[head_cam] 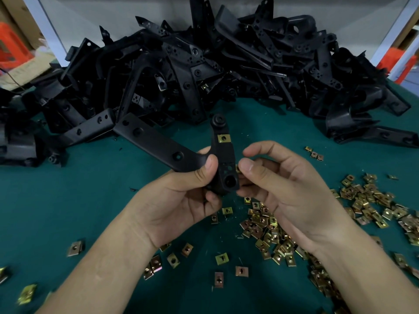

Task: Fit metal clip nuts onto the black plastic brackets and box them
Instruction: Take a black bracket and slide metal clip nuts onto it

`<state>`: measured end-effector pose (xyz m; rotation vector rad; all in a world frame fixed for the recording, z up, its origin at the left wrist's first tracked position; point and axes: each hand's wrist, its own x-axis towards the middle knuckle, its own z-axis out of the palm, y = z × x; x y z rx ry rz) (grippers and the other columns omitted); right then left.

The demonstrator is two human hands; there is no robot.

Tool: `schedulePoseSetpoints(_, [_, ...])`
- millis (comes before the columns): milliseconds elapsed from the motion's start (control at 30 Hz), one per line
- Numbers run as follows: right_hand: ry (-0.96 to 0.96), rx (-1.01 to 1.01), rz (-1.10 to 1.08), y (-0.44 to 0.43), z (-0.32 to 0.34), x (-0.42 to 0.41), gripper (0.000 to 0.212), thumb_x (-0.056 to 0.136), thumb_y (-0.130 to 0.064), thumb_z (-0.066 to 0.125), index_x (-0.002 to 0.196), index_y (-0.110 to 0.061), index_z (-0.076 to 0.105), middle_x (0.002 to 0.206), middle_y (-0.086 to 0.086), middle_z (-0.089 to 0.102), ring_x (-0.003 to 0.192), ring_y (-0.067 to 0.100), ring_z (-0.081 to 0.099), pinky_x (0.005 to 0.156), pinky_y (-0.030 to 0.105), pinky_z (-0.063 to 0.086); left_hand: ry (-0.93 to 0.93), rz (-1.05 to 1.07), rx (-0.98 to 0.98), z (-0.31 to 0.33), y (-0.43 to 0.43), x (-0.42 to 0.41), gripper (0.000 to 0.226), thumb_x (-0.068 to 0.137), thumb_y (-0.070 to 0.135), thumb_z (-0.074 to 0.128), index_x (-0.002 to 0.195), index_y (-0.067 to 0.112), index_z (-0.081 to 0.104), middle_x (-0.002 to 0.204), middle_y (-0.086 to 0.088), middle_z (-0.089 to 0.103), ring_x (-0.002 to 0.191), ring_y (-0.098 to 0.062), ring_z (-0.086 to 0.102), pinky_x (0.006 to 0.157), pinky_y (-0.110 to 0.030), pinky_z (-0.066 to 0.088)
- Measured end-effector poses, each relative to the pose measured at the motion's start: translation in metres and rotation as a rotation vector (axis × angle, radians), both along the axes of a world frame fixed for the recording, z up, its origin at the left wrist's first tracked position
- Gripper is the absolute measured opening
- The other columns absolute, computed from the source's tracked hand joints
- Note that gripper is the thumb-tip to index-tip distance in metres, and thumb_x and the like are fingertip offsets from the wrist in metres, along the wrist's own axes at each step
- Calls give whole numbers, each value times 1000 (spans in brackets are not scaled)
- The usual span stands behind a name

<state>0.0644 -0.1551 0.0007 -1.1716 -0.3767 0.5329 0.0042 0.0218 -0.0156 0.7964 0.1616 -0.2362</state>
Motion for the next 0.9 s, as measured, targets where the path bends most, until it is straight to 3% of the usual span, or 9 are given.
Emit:
schedulePoseSetpoints(267, [29, 36, 5, 0, 0, 0, 18, 73, -17, 73, 91, -13, 70, 79, 8, 72, 73, 17, 72, 64, 23, 57, 14, 4, -16, -1, 2, 0, 71, 52, 26, 101, 115, 12, 72, 109, -7, 72, 86, -12, 65, 58, -19, 50])
schedulePoseSetpoints(633, [-99, -50, -37, 0, -1, -2, 23, 69, -23, 79, 89, -16, 69, 69, 2, 67, 67, 14, 67, 63, 22, 55, -70, -33, 73, -5, 4, 1, 44, 65, 29, 94, 103, 17, 76, 99, -1, 72, 87, -12, 66, 61, -17, 48])
schedulePoseSetpoints(800, [-167, -126, -55, 1, -6, -2, 24, 71, -25, 77, 91, -18, 67, 67, -2, 66, 67, 11, 62, 67, 20, 52, -62, 2, 179, -8, 3, 4, 62, 61, 30, 97, 116, 15, 72, 105, -5, 68, 94, -21, 61, 61, -20, 45])
schedulePoseSetpoints(900, [-157, -134, -48, 2, -7, -3, 26, 70, -28, 78, 93, -19, 68, 70, 0, 68, 71, 12, 63, 71, 21, 54, -82, -1, 188, -9, 3, 4, 51, 69, 28, 91, 114, 16, 72, 104, -4, 67, 91, -17, 62, 61, -20, 44])
